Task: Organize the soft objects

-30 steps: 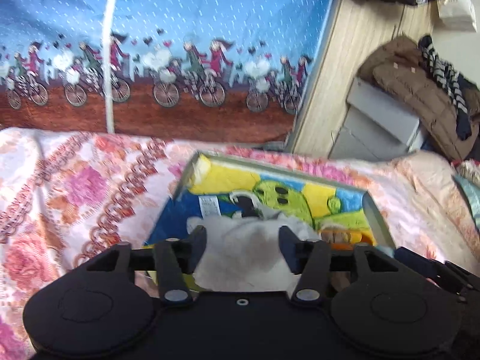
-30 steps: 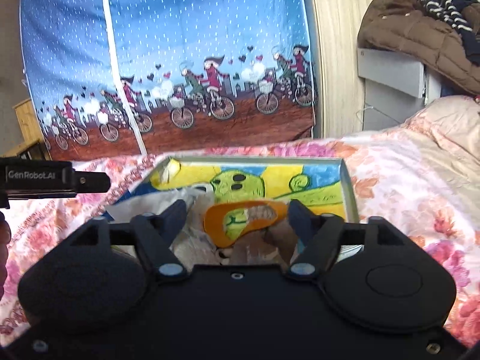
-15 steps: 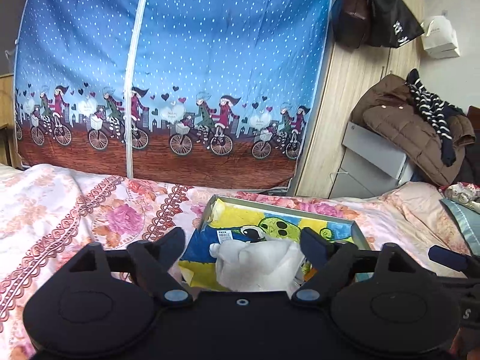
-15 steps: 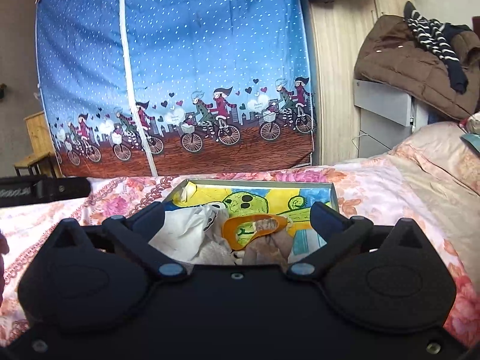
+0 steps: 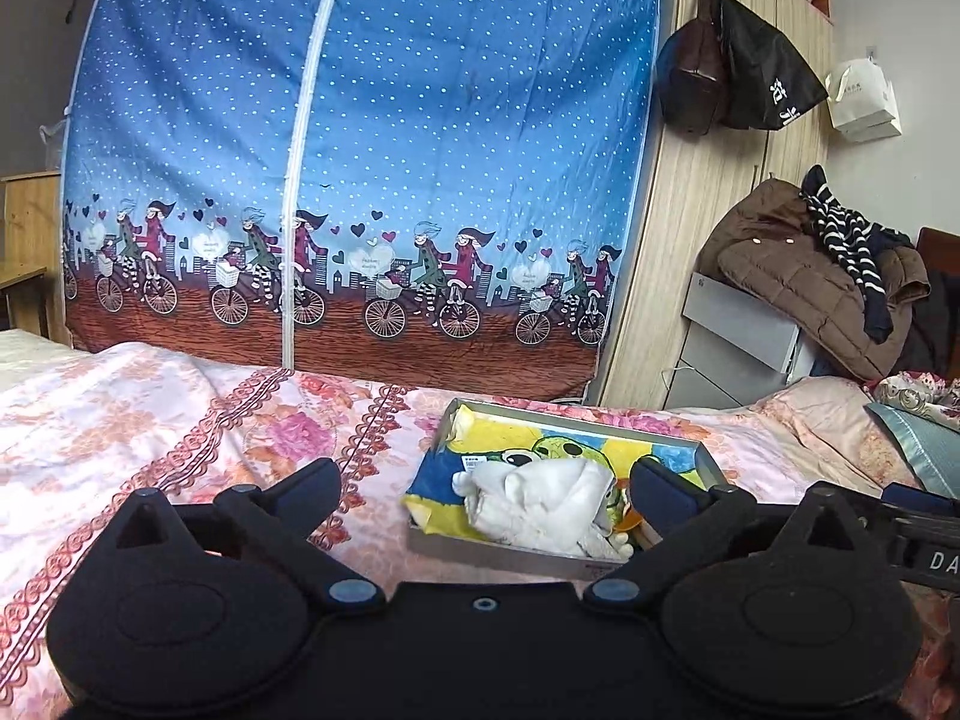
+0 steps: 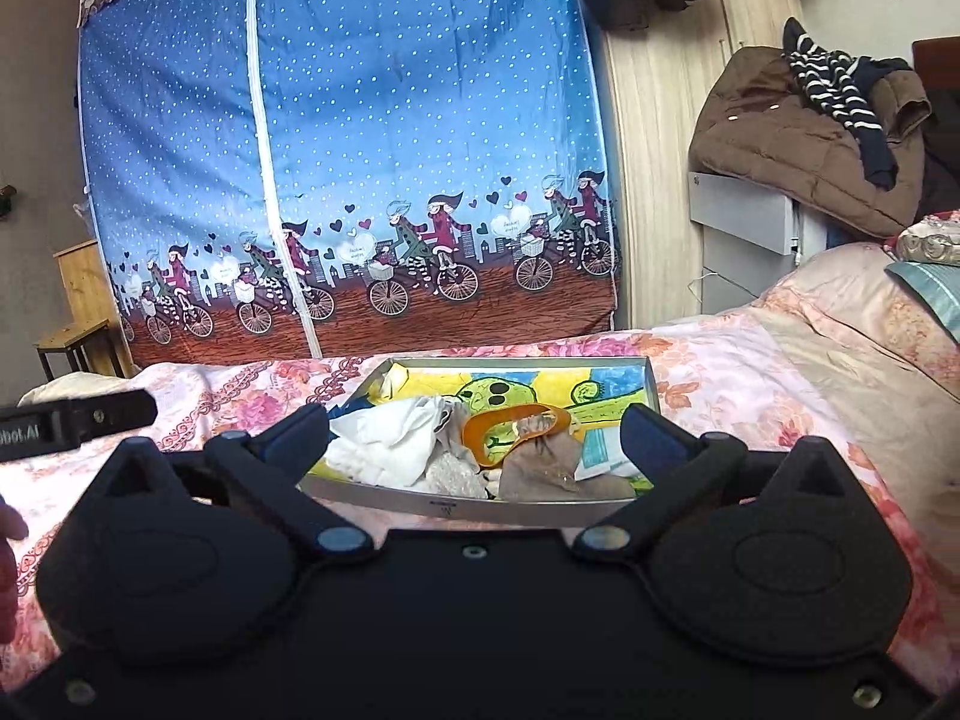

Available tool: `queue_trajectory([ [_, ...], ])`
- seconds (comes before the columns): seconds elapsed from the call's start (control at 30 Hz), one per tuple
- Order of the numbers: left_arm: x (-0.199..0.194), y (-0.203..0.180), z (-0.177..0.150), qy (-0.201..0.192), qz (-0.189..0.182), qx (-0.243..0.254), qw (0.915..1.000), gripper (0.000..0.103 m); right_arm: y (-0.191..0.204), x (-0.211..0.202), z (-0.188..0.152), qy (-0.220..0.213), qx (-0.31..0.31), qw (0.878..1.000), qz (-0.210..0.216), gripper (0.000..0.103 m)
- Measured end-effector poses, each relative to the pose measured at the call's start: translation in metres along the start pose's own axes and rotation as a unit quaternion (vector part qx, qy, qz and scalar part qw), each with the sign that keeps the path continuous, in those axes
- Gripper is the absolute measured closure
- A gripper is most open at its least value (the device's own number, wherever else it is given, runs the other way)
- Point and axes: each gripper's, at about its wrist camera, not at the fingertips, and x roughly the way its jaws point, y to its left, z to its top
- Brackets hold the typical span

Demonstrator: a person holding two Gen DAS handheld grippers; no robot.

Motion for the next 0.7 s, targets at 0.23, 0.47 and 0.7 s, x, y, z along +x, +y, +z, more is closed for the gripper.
queue_trajectory([
  [0.23, -0.029, 0.006, -0.018, -0.007, -0.002, 0.002, 1.0, 0.001, -0.003, -0.001, -0.003, -0.001, 0.011, 1.0, -0.011, 0.0],
  [0.47, -0.053, 0.014, -0.036, 0.0, -0.005, -0.012, 0.9999, 0.001, -0.004, -0.004, -0.007, 0.021, 0.02, 0.999, -0.019, 0.0],
  [0.7, -0.067, 0.028, -0.053, 0.012, 0.012, -0.021, 0.9996, 0.001, -0.005, -0.012, -0.015, 0.034, 0.033, 0.998, -0.032, 0.0],
])
